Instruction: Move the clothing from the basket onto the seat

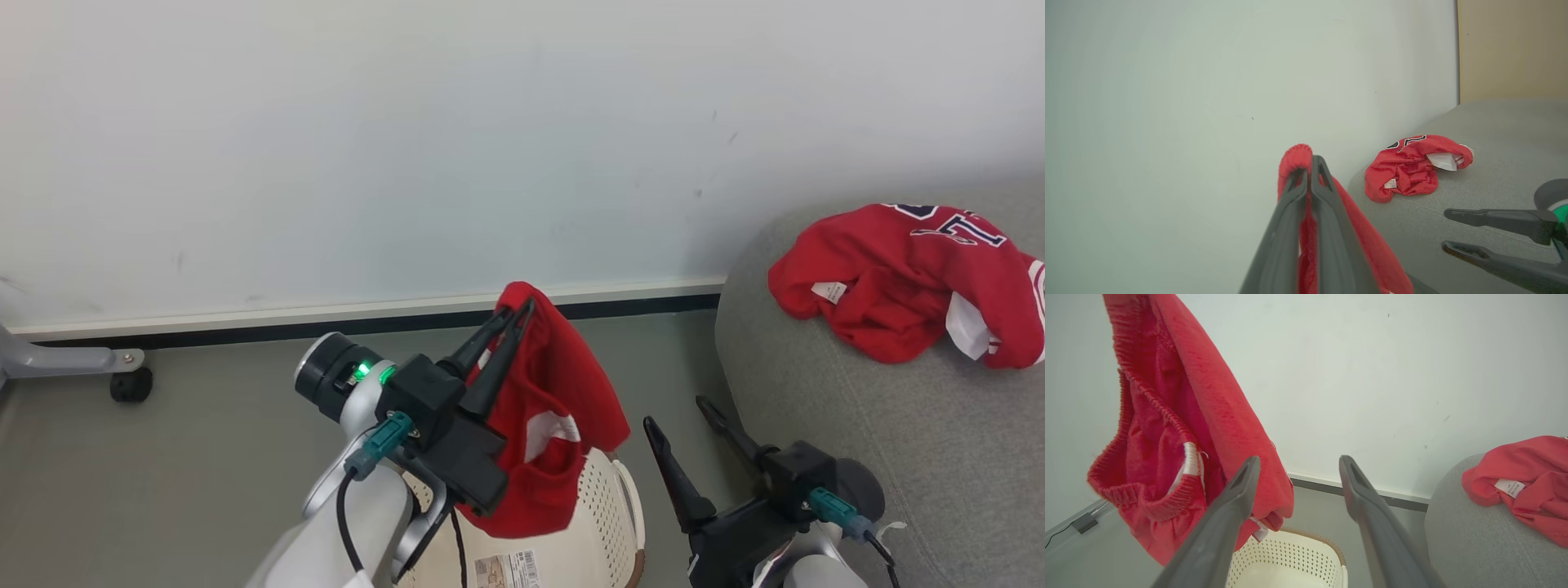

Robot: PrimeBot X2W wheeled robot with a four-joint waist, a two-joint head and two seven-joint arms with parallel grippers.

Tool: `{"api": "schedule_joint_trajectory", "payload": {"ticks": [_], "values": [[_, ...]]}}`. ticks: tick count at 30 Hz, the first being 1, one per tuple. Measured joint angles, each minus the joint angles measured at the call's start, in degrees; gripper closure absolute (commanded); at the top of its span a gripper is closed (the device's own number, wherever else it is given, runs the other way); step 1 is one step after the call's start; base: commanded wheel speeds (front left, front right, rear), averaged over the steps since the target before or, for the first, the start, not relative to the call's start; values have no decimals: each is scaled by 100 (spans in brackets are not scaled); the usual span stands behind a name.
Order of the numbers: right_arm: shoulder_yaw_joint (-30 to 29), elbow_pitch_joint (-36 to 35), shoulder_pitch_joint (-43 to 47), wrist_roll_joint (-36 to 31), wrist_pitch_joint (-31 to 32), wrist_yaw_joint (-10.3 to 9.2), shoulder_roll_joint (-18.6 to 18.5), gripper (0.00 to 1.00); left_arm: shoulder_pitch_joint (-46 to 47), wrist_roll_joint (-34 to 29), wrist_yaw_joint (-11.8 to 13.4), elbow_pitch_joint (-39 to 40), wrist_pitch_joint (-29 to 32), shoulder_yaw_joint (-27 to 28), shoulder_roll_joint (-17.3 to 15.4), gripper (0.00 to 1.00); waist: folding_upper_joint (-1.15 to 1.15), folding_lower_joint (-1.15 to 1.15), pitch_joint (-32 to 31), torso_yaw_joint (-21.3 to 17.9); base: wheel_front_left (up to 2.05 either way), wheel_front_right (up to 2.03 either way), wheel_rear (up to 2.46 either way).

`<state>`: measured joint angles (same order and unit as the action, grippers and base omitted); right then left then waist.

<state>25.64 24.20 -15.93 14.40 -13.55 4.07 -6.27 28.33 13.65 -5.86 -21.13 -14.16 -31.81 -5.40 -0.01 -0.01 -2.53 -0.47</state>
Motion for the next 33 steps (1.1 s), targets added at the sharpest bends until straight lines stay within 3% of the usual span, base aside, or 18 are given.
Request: {"api": "schedule_joint_trajectory", "payload": {"ticks": [10, 21, 22, 24, 26, 33], "values": [[599, 403, -142, -154, 177, 198, 69, 0, -129, 0, -29, 455, 256, -352, 79, 100, 1, 1, -211, 225, 0, 0, 0], [788, 914, -531, -283, 241, 225, 124, 0, -347, 35, -64, 1095, 531, -512, 69, 100, 1, 1, -282, 358, 0, 0, 0], [794, 962, -573, -283, 241, 233, 130, 6, -361, 44, -64, 1123, 564, -513, 64, 100, 1, 1, -280, 360, 0, 0, 0], [799, 1023, -623, -283, 238, 248, 137, 64, -405, 59, -64, 1165, 610, -512, 42, 100, 1, 1, -275, 362, 0, 0, 0], [821, 1107, -682, -283, 238, 249, 146, 100, -426, 93, -64, 1188, 659, -510, 25, 100, 1, 1, -267, 360, 0, 0, 0], [878, 1195, -733, -280, 190, 253, 158, 100, -625, 237, -12, 1226, 760, -350, -78, 100, 1, 1, -249, 276, 0, 0, 0]]}}
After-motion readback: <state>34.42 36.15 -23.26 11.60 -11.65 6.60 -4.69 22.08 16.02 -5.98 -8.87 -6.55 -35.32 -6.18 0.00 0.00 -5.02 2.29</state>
